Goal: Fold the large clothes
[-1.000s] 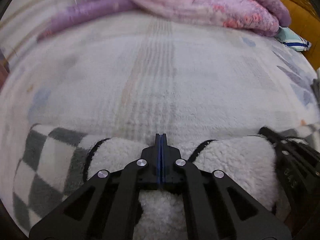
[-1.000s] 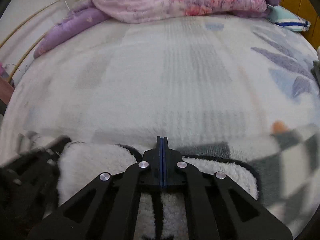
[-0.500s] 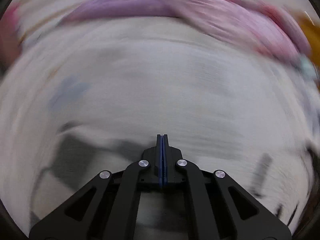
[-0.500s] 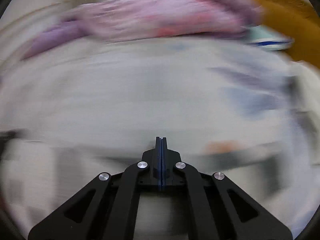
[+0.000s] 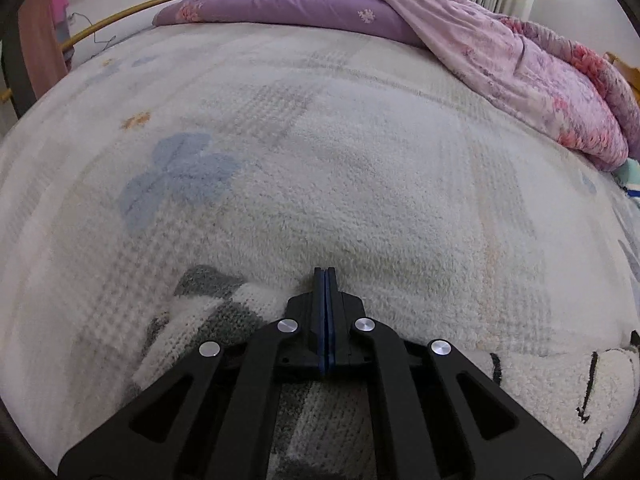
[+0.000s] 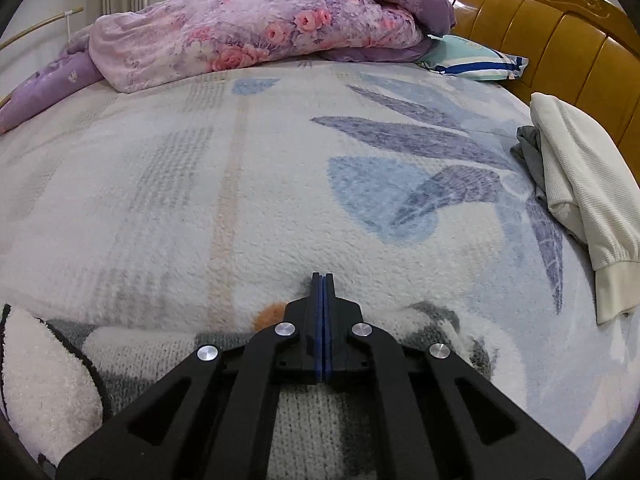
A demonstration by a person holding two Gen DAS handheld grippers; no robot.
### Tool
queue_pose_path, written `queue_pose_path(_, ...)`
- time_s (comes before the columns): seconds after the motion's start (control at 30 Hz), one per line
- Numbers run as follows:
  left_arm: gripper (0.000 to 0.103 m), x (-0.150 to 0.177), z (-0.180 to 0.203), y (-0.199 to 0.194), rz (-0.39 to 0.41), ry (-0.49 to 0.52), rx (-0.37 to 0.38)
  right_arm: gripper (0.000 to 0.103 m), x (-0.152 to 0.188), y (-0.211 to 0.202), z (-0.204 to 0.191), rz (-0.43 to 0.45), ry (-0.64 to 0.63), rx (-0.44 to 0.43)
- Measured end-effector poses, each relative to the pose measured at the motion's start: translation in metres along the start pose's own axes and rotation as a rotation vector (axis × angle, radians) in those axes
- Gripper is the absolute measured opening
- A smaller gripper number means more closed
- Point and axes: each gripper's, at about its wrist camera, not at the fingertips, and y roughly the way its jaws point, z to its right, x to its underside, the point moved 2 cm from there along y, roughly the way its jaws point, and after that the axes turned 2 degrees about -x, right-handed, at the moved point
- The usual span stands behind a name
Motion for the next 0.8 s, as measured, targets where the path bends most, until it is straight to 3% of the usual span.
queue_pose_path(0.07,0.003,-0.001,0.002,0.0,-0.01,0.011,-0.017,0.0,-0.002,-0.001,-0.005,-0.01,-0.019,0.022)
queue_pose_path(0.13,0.001,-0.004,0.015,-0.01,-0.071,0.068,-0.115,0.0,-0.009,-0.009,-0.014,-0.057,-0.055,0.072)
queue_pose_path(0.17,0.0,-0.006,0.026,-0.025,-0.093,0.081,-0.101,0.002,-0.014,-0.026,-0.016,-0.079,-0.015,-0.012)
queue_pose_path(0.23,0.001,0.0,0.043,-0.076,-0.015,0.069,0.048,0.002,-0.018,-0.078,-0.024,0.017,0.068,-0.181)
queue_pose_path(0.3,0.001,0.022,0.062,-0.112,0.029,0.102,0.094,0.003,-0.008,-0.12,-0.044,0.078,0.071,-0.246)
queue_pose_path(0.4,0.0,0.084,0.086,-0.115,-0.049,0.137,0.197,0.003,0.041,-0.134,-0.082,0.059,0.081,-0.339)
queue_pose_path(0.43,0.0,0.108,0.089,-0.107,-0.024,0.165,0.172,0.003,0.061,-0.126,-0.093,0.039,0.052,-0.344)
queue_pose_path(0.47,0.0,0.123,0.09,-0.109,0.072,0.193,0.158,0.002,0.092,-0.115,-0.105,0.077,-0.01,-0.291)
queue_pose_path(0.5,0.0,0.136,0.092,-0.109,0.152,0.223,0.135,0.002,0.101,-0.117,-0.107,0.14,-0.028,-0.275)
queue_pose_path(0.57,0.0,0.134,0.096,-0.109,0.166,0.233,0.114,0.002,0.095,-0.112,-0.104,0.124,-0.003,-0.299)
queue_pose_path(0.7,0.002,0.13,0.075,-0.107,0.143,0.148,0.255,0.0,0.093,-0.111,-0.084,0.119,0.074,-0.392)
queue_pose_path(0.77,0.003,0.125,0.07,-0.112,0.131,0.229,0.246,0.0,0.09,-0.115,-0.07,0.118,0.044,-0.36)
queue_pose_path(0.8,0.003,0.118,0.064,-0.118,0.16,0.339,0.168,0.0,0.088,-0.119,-0.06,0.121,0.023,-0.298)
